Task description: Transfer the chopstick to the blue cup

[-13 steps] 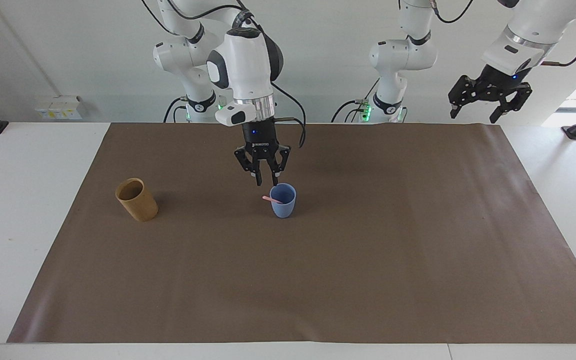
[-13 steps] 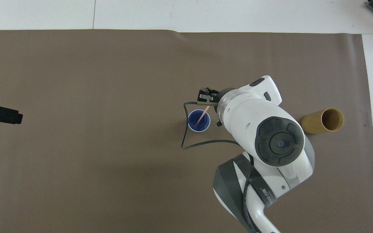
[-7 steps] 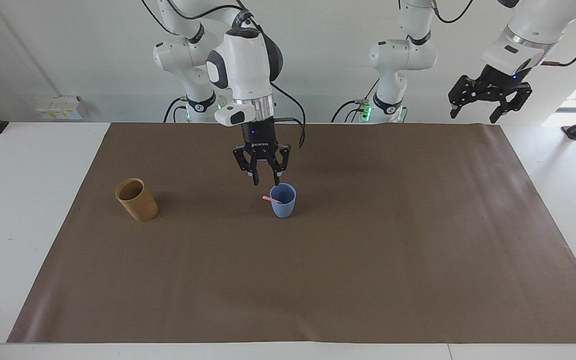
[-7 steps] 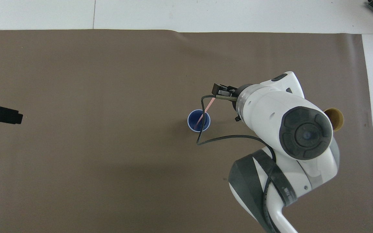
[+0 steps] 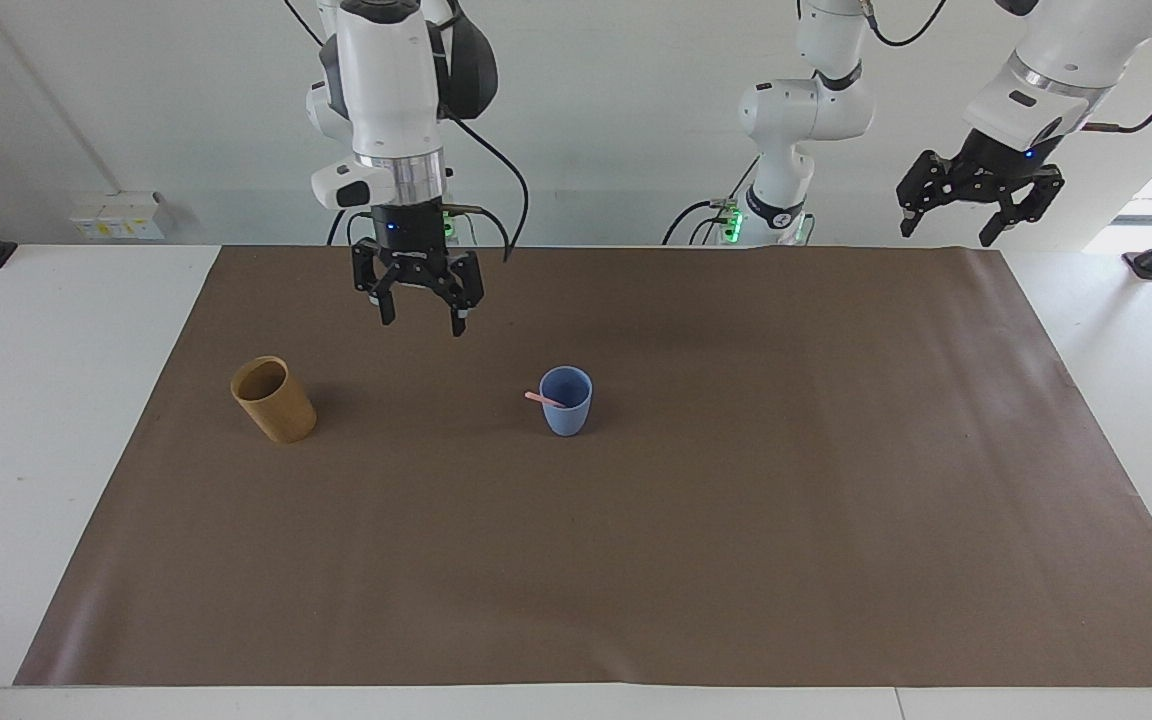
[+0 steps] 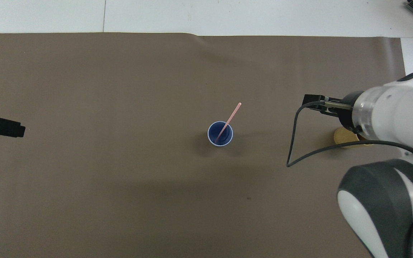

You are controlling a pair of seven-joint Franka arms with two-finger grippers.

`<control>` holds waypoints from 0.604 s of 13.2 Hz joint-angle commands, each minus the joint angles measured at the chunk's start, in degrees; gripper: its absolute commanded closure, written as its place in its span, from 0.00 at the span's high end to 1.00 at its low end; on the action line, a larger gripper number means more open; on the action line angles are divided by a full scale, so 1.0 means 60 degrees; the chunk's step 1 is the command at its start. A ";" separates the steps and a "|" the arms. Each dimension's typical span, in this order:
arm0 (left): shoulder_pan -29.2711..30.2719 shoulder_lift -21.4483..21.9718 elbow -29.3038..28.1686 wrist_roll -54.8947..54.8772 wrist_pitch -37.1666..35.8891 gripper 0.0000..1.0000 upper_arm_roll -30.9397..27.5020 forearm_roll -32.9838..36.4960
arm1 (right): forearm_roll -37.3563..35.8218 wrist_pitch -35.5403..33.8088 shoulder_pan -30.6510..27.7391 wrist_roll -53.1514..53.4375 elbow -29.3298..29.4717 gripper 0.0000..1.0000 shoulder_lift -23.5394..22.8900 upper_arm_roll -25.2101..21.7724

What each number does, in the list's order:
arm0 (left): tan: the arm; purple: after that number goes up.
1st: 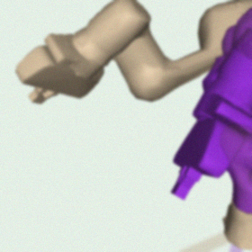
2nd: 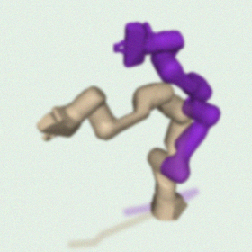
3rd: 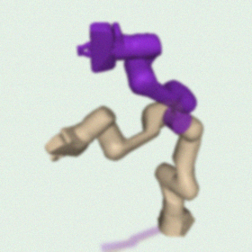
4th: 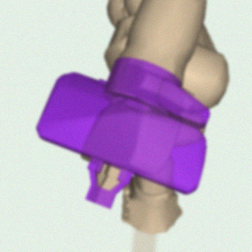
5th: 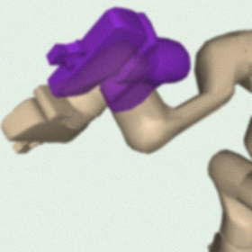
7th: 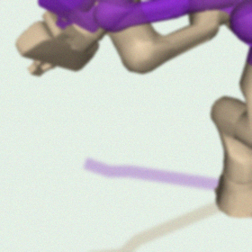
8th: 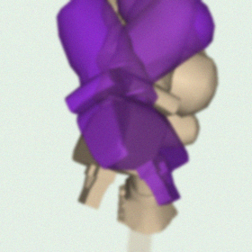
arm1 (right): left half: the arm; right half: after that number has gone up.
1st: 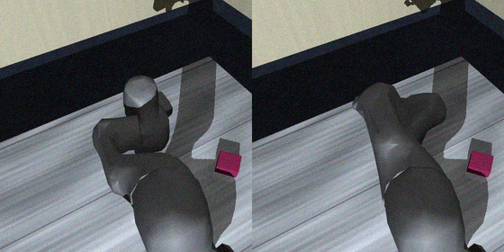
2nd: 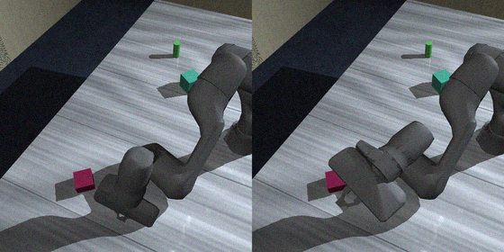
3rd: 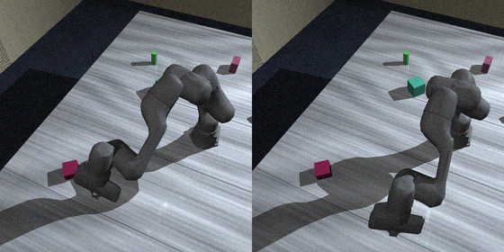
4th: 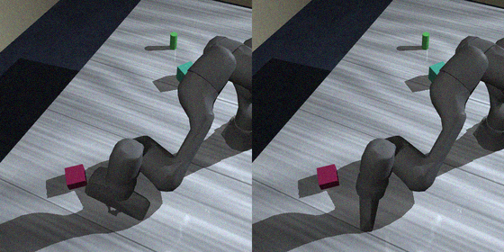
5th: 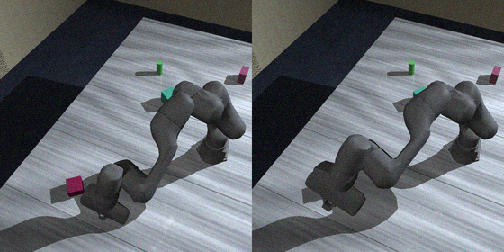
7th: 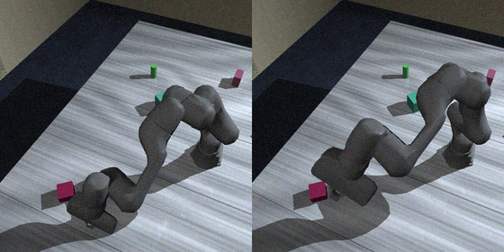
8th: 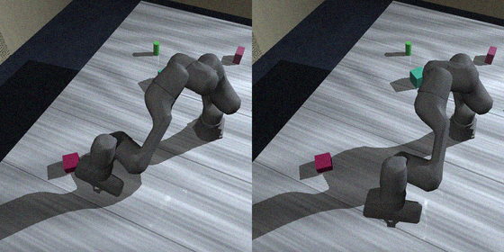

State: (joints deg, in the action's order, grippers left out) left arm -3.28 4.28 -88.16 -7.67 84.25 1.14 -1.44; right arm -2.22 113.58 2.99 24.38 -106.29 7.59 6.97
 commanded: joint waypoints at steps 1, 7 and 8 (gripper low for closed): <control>0.0151 0.0267 -0.0292 -0.0025 0.0036 1.00 0.0059 -0.0068 | 0.0296 -0.1536 -0.0627 -0.1479 0.1070 1.00 -0.0122 0.0040; 0.0151 0.0267 -0.0292 -0.0025 0.0036 1.00 0.0059 -0.0068 | 0.0252 -0.3798 -0.0820 -0.2012 0.3111 1.00 -0.1251 -0.0005; 0.0151 0.0267 -0.0292 -0.0025 0.0036 1.00 0.0059 -0.0068 | 0.0267 -0.3798 -0.0820 -0.2099 0.3097 1.00 -0.1236 -0.0019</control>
State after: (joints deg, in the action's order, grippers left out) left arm -3.28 4.29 -88.16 -7.67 84.25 1.14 -1.44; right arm -1.72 92.40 -1.19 14.01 -90.26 1.83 6.65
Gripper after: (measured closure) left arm 0.000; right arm 0.000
